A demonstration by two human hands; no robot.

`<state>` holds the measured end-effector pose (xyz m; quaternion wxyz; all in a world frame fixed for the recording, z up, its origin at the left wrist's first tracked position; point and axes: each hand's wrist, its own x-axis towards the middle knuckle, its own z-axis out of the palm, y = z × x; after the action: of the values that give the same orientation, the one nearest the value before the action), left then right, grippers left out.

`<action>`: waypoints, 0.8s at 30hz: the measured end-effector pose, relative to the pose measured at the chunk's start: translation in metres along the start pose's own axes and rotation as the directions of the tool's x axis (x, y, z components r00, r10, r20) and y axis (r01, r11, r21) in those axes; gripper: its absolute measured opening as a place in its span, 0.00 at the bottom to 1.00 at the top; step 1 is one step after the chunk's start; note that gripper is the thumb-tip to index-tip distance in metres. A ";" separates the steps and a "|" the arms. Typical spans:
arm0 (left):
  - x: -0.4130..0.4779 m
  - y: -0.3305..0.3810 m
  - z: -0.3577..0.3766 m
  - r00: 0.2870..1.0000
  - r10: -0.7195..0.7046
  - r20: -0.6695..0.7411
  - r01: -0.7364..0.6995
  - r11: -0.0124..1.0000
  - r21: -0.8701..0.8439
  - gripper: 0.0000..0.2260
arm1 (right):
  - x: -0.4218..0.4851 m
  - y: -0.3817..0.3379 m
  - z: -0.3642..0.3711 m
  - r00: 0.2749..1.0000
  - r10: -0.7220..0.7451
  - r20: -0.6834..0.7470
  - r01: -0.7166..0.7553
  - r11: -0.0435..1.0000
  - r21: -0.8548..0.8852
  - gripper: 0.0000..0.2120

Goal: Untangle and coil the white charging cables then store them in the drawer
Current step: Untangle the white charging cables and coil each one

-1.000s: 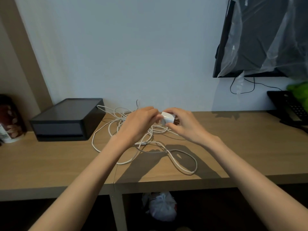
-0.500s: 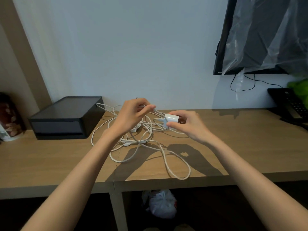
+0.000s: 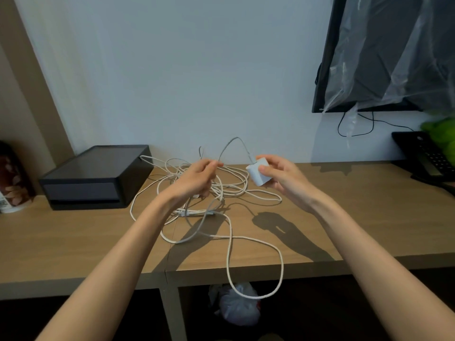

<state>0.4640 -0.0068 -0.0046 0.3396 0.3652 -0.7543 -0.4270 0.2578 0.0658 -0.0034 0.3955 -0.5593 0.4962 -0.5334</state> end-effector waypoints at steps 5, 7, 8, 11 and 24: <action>0.007 0.010 -0.008 0.958 0.001 -0.287 -0.054 0.983 -0.175 0.12 | -0.007 -0.007 0.002 0.985 0.120 0.123 -0.089 0.969 -0.231 0.11; 0.006 0.010 -0.010 0.962 0.016 -0.273 -0.062 0.985 -0.161 0.12 | -0.010 -0.003 0.003 0.984 0.131 0.124 -0.083 0.940 -0.331 0.13; 0.006 0.008 -0.010 0.968 0.030 -0.250 -0.063 0.990 -0.126 0.12 | -0.012 0.000 0.004 0.983 0.128 0.133 -0.082 0.948 -0.307 0.15; 0.008 0.002 -0.008 0.967 0.080 -0.244 -0.085 0.996 -0.011 0.09 | -0.014 0.004 0.010 0.984 0.115 0.133 -0.116 0.993 0.001 0.20; 0.004 -0.004 0.020 0.937 0.348 0.043 -0.242 0.554 0.797 0.10 | -0.005 -0.015 0.013 0.999 0.011 0.051 -0.039 0.808 0.588 0.13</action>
<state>0.4463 -0.0034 -0.0156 0.2541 0.3702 -0.8928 0.0365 0.2727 0.0722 0.0087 0.5674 -0.4146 0.3048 -0.6429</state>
